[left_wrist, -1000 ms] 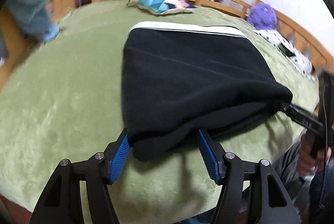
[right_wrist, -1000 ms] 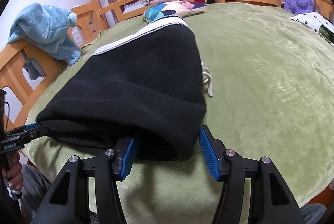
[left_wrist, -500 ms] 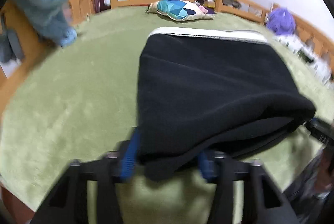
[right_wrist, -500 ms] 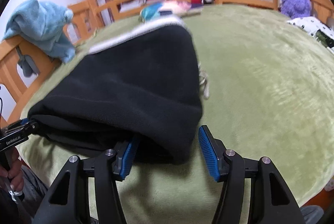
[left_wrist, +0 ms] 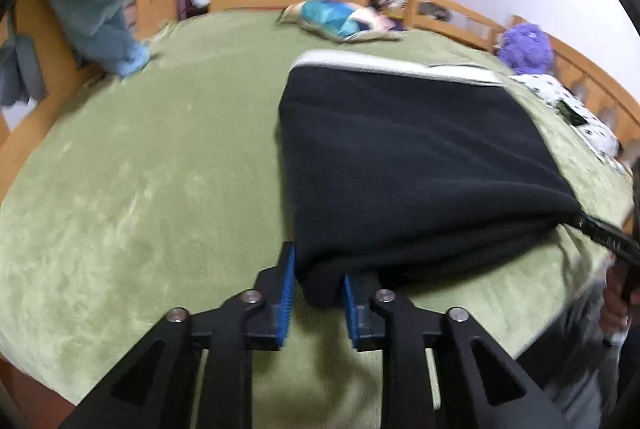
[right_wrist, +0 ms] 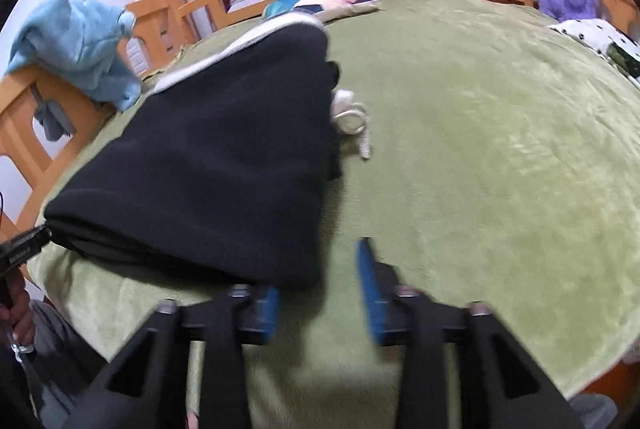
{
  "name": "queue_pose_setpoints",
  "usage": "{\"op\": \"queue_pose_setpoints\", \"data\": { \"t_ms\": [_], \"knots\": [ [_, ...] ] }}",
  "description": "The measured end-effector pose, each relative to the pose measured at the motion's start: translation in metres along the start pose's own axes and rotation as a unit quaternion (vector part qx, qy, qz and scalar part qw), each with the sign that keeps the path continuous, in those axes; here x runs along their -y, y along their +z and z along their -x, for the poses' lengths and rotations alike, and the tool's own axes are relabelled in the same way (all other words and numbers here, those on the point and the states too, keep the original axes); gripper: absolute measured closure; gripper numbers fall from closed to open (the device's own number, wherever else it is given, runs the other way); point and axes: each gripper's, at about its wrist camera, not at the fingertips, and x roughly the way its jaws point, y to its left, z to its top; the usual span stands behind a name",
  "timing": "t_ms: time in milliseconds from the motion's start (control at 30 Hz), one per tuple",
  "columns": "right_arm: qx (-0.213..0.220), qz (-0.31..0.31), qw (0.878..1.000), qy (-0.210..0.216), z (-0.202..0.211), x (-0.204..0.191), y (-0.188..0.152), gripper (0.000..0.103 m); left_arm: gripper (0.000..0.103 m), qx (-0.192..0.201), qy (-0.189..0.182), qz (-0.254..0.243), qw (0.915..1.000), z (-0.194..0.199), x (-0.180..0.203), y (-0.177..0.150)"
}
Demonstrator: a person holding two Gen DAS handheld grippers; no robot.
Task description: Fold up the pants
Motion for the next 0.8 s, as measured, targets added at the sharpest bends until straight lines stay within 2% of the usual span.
{"op": "queue_pose_setpoints", "data": {
  "t_ms": [33, 100, 133, 267, 367, 400, 467, 500, 533, 600, 667, 767, 800],
  "knots": [
    [0.001, 0.006, 1.0, 0.005, 0.007, 0.0, 0.0, 0.053, 0.07, 0.012, -0.004, -0.014, 0.9998, 0.012, 0.001, -0.002],
    [0.008, 0.031, 0.999, 0.029, 0.032, 0.002, 0.002, 0.053, 0.046, 0.033, -0.012, -0.018, 0.9992, 0.031, 0.001, 0.001],
    [0.014, 0.034, 0.999, 0.036, 0.041, 0.002, 0.0, 0.053, 0.044, 0.046, -0.022, -0.01, 0.9986, 0.04, -0.002, 0.003],
    [0.067, 0.006, 0.996, 0.054, 0.071, 0.008, 0.017, 0.053, 0.044, 0.068, -0.054, 0.021, 0.996, 0.047, -0.002, 0.028],
    [0.082, -0.005, 0.995, 0.056, 0.058, -0.001, 0.035, 0.053, 0.044, 0.04, -0.03, 0.029, 0.9983, 0.02, 0.006, 0.046],
    [0.078, -0.005, 0.995, 0.058, 0.049, -0.004, 0.037, 0.053, 0.044, 0.029, -0.028, 0.029, 0.9988, 0.008, 0.008, 0.047],
    [0.05, 0.004, 0.997, 0.056, 0.021, -0.009, 0.033, 0.053, 0.044, -0.019, -0.017, 0.027, 0.9993, -0.02, 0.011, 0.04],
    [0.032, 0.011, 0.998, 0.047, 0.008, -0.01, 0.031, 0.054, 0.043, -0.049, -0.009, 0.022, 0.9985, -0.036, 0.013, 0.029],
    [0.003, 0.015, 0.999, 0.033, -0.011, -0.01, 0.023, 0.054, 0.043, -0.059, 0.0, 0.019, 0.9981, -0.042, 0.014, 0.02],
    [-0.034, -0.003, 0.999, 0.031, -0.028, -0.005, 0.011, 0.054, 0.041, -0.048, 0.013, 0.005, 0.9988, -0.043, 0.018, 0.005],
    [-0.036, -0.016, 0.998, 0.039, -0.026, -0.001, 0.01, 0.053, 0.042, -0.056, -0.004, 0.012, 0.9984, -0.034, 0.015, 0.011],
    [-0.012, 0.005, 0.999, 0.035, -0.005, -0.004, 0.031, 0.052, 0.042, -0.044, -0.03, 0.039, 0.9978, -0.02, 0.001, 0.03],
    [0.005, 0.007, 0.999, 0.039, 0.001, -0.004, 0.044, 0.045, 0.042, -0.039, -0.027, 0.041, 0.998, -0.018, -0.001, 0.038]
  ]
}}
